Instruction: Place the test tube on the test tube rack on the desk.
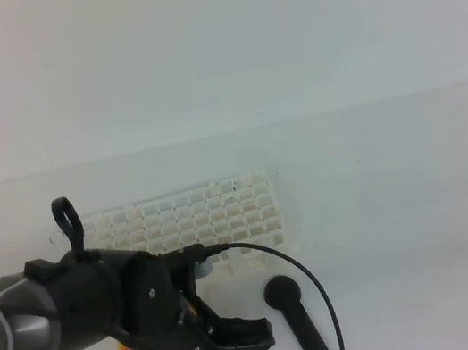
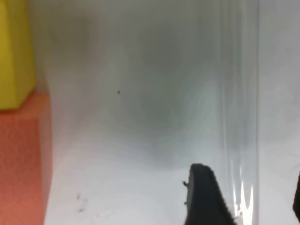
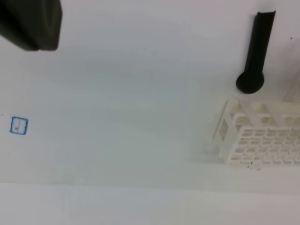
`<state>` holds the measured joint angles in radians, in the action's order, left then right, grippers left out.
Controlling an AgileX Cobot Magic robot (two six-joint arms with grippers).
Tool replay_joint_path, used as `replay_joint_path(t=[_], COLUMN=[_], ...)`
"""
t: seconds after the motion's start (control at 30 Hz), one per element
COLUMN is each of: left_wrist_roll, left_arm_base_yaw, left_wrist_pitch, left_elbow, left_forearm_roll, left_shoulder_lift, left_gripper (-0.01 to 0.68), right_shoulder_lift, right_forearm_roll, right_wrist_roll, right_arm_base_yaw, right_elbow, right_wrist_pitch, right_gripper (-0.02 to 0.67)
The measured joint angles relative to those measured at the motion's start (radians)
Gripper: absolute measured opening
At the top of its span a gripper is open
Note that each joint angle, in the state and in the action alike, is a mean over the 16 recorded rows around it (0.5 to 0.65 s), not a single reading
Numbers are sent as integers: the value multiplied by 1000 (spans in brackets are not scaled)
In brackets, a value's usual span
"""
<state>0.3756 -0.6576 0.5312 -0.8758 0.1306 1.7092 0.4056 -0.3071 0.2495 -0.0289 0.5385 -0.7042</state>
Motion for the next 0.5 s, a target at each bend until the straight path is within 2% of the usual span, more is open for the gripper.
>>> replay_joint_path(t=[0.5], left_wrist_roll=[4], left_arm_base_yaw=[-5], left_wrist_pitch=[22], left_elbow=[-3], left_forearm_roll=[0], left_shoulder_lift=[54], left_gripper=[362], right_shoulder_lift=[0], right_forearm_roll=[-1], right_wrist_roll=[0], right_arm_base_yaw=[0], right_elbow=[0], right_wrist_pitch=[0], right_gripper=[-1])
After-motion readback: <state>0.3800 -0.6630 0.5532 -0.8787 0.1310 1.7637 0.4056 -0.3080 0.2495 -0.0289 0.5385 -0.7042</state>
